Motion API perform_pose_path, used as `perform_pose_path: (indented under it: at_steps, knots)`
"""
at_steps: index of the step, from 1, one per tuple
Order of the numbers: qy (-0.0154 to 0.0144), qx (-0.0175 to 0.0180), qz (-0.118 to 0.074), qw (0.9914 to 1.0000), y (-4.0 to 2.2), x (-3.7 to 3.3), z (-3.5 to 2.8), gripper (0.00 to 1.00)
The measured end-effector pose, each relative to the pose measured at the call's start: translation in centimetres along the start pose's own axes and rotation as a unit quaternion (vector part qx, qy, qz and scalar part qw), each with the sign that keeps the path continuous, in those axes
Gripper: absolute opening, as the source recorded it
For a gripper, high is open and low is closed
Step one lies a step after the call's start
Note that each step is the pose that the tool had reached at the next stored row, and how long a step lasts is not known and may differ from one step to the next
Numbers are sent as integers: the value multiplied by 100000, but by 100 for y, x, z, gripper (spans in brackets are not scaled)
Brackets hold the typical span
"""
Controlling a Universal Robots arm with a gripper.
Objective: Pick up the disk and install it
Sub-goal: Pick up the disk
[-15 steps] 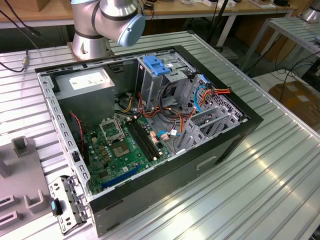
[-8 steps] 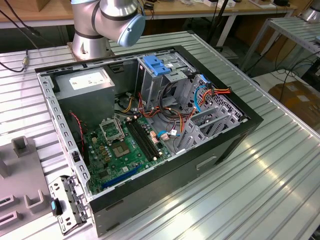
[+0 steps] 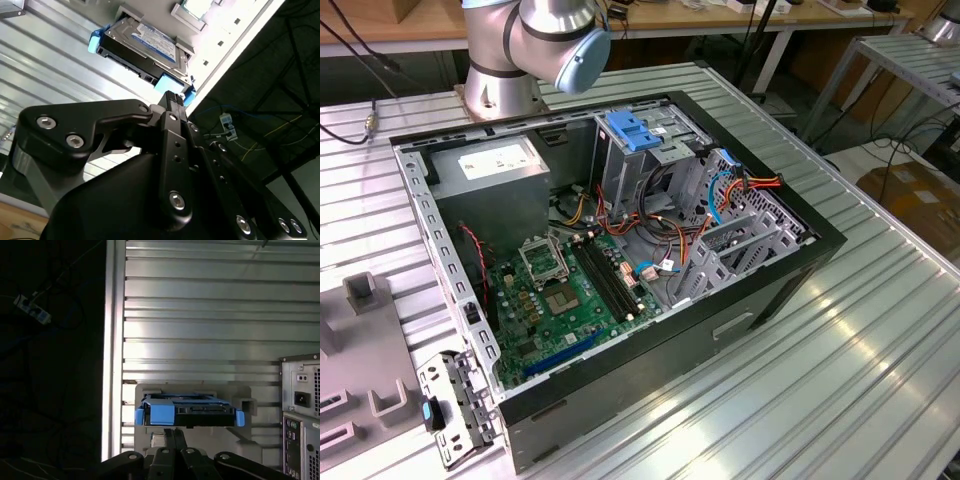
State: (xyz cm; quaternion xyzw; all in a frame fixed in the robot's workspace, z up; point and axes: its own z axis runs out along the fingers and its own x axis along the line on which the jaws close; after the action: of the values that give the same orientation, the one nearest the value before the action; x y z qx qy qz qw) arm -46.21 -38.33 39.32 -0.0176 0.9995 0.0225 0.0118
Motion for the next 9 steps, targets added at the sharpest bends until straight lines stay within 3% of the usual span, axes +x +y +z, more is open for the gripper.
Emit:
perform_pose_path:
  at_steps: [1,3,5,8,9]
  knots:
    - [72,-43,-1702,99985,0,0,1,11]
    - [228,-127,-5173,99866,0,0,0,11]
    - [309,-167,-6890,99762,0,0,0,11]
    - [425,-233,-9548,99542,0,0,0,11]
    - [481,-265,-10813,99412,0,0,0,11]
